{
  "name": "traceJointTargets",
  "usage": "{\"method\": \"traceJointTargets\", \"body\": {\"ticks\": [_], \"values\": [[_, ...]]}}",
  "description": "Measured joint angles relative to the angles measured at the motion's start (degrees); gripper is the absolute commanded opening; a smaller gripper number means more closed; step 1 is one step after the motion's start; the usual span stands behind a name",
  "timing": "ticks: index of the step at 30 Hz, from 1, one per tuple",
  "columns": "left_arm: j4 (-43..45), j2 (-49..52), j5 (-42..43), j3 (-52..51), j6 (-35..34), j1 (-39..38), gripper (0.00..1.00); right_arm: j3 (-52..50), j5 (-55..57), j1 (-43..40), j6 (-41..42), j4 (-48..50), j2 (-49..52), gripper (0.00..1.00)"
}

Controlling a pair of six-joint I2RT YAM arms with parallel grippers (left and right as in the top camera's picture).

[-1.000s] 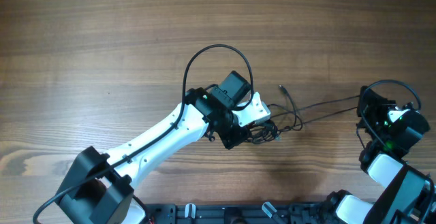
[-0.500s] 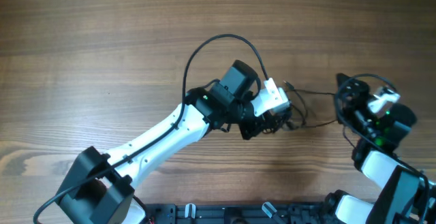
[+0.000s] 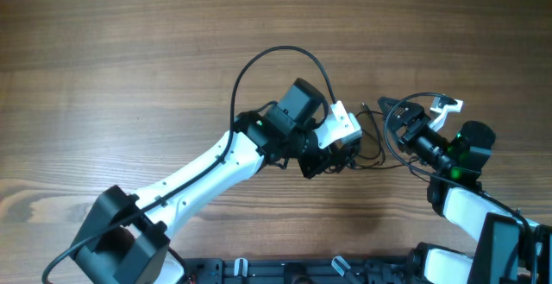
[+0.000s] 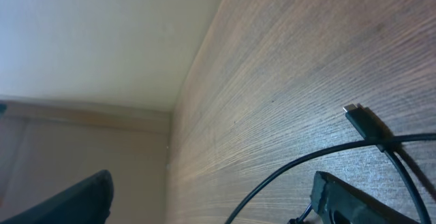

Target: Untangle cables

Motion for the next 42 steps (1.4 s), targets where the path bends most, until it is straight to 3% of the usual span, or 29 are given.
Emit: {"method": "traceJointTargets", "body": {"ticks": [3, 11, 14, 18, 21, 24, 30, 33, 37, 42], "values": [[0.0, 0.0, 1.05, 0.0, 0.04, 0.79, 0.04, 0.07, -0.37, 0.0, -0.37, -0.94, 0.0, 0.66], [0.02, 0.0, 6.21, 0.0, 1.79, 1.01, 0.04, 0.11, -1.88, 3.82, -1.31, -11.37, 0.0, 0.7], [0.02, 0.0, 7.54, 0.0, 2.01, 0.35, 0.04, 0.11, -1.09, 7.23, -1.64, -11.39, 0.0, 0.62], [0.0, 0.0, 8.31, 0.0, 2.03, -1.46, 0.04, 0.11, 0.79, 11.1, -1.73, -11.3, 0.0, 0.45], [-0.02, 0.0, 8.59, 0.0, 2.03, -2.43, 0.04, 0.13, 1.38, 12.66, -1.18, -10.27, 0.0, 0.21], [0.0, 0.0, 8.81, 0.0, 2.03, -3.04, 0.04, 0.15, 1.62, 12.85, -1.09, -8.68, 0.0, 0.04], [-0.02, 0.0, 8.81, 0.0, 2.05, -3.32, 0.04, 0.15, 1.57, 12.85, -1.01, -6.54, 0.0, 0.04], [-0.22, 0.0, 8.81, 0.0, 2.05, -3.39, 0.04, 0.11, 1.51, 12.85, 0.13, -0.79, 0.0, 0.04], [-0.15, 0.0, 8.79, 0.0, 2.12, -4.26, 0.04, 0.17, 1.81, 12.85, 5.27, 9.66, 0.0, 0.04], [0.31, -0.02, 8.74, 0.0, 3.78, -5.64, 0.04, 0.15, 2.62, 13.9, 14.47, 10.99, 0.0, 0.04]]}}
